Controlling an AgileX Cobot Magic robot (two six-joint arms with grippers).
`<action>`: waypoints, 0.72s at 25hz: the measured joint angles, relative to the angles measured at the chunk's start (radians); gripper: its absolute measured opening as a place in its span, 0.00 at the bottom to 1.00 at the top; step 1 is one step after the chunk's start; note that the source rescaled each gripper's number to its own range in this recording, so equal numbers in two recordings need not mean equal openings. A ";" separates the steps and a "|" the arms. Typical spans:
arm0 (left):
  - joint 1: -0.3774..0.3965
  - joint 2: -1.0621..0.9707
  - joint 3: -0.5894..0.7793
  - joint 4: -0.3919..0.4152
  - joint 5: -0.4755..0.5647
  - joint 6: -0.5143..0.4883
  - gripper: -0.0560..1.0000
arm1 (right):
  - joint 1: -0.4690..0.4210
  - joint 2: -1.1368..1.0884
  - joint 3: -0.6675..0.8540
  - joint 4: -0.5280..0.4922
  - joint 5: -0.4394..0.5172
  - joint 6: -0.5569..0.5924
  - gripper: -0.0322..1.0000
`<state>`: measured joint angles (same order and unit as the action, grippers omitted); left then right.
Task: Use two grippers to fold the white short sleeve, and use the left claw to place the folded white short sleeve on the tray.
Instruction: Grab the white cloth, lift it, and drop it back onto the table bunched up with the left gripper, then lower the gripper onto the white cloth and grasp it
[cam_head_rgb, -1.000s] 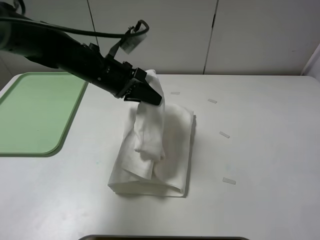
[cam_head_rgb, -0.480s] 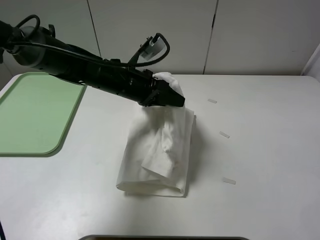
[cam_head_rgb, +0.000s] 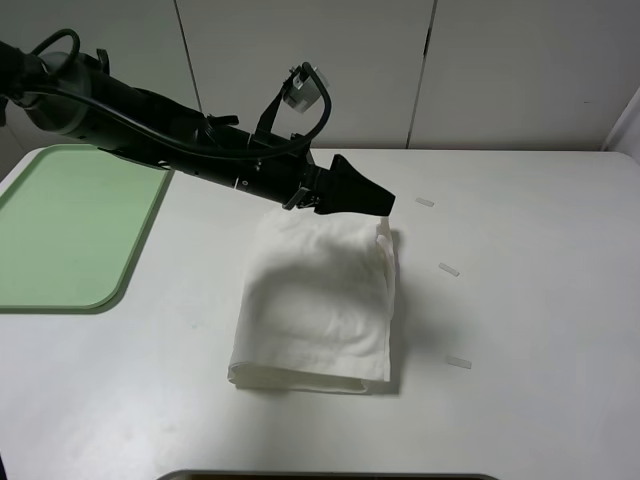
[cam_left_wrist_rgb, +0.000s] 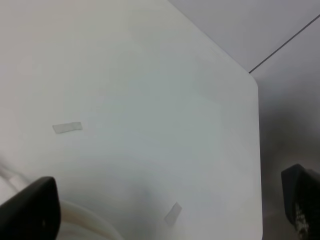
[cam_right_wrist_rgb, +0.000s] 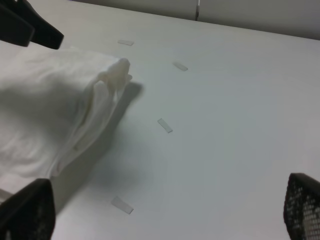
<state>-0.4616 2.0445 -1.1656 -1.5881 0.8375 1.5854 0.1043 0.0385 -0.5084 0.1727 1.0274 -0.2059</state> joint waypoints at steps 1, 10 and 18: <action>0.000 0.000 0.000 0.000 0.000 0.003 0.92 | 0.000 0.000 0.000 0.000 0.000 0.000 1.00; 0.068 -0.056 0.000 0.234 -0.063 -0.318 0.92 | 0.000 0.000 0.000 0.000 0.000 0.000 1.00; 0.207 -0.152 0.000 0.666 -0.045 -0.756 0.92 | 0.000 0.000 0.000 0.002 0.000 0.000 1.00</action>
<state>-0.2548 1.8928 -1.1656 -0.9225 0.7921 0.8293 0.1043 0.0385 -0.5084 0.1745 1.0274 -0.2059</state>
